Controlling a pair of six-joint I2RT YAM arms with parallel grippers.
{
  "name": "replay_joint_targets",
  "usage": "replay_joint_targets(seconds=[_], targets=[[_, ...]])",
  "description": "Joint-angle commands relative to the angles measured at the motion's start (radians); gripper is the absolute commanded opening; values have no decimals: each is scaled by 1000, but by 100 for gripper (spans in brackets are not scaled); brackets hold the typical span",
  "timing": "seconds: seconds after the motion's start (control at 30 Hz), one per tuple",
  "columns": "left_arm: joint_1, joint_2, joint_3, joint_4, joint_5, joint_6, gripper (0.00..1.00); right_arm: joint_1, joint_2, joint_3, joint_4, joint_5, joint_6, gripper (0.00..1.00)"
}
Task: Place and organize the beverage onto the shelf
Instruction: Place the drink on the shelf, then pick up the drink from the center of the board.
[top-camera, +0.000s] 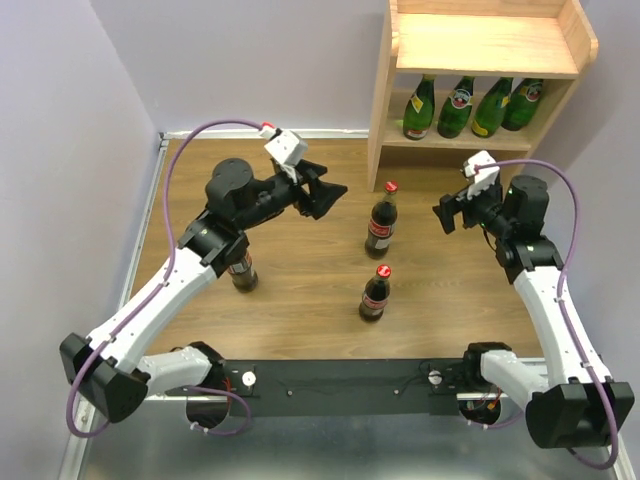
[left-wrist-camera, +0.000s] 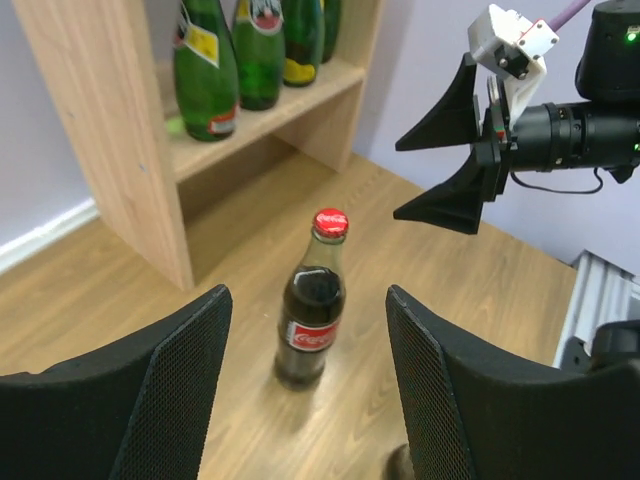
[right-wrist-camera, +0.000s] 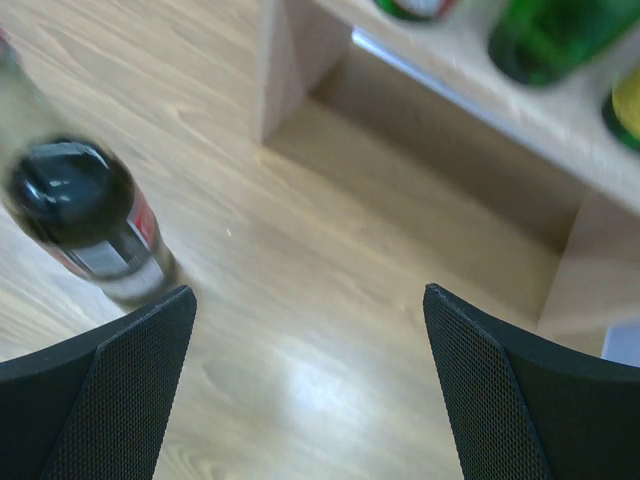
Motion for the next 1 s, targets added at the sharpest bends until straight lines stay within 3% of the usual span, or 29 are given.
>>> replay_joint_targets(seconds=[0.0, 0.6, 0.97], targets=[[-48, 76, 69, -57, 12, -30, 70, -105, -36, -53, -44, -161, 4, 100], [-281, 427, 374, -267, -344, 121, 68, -124, 17, -102, -81, -258, 21, 100], [-321, 636, 607, -433, -498, 110, 68, -124, 15, -98, -87, -262, 24, 100]])
